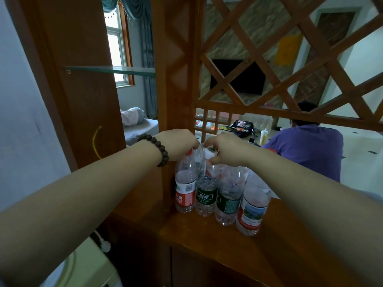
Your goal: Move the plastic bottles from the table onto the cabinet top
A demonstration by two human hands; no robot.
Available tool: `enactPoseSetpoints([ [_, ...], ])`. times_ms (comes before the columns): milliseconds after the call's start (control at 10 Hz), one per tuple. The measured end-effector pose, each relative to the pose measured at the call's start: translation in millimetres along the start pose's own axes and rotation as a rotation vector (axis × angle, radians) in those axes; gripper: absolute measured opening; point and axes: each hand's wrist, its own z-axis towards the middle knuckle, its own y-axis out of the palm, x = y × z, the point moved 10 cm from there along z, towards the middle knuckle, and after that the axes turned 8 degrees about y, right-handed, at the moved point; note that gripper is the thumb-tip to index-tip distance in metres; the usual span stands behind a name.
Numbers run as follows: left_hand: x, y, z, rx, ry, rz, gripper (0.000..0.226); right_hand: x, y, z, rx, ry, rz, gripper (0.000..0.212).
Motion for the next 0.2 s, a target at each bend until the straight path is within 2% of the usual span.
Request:
enactPoseSetpoints([
  [200, -1.4, -9.8, -11.2, 0.076, -0.04, -0.1, 0.045, 14.0, -10.2, -12.4, 0.034, 0.065, 0.098, 0.063],
])
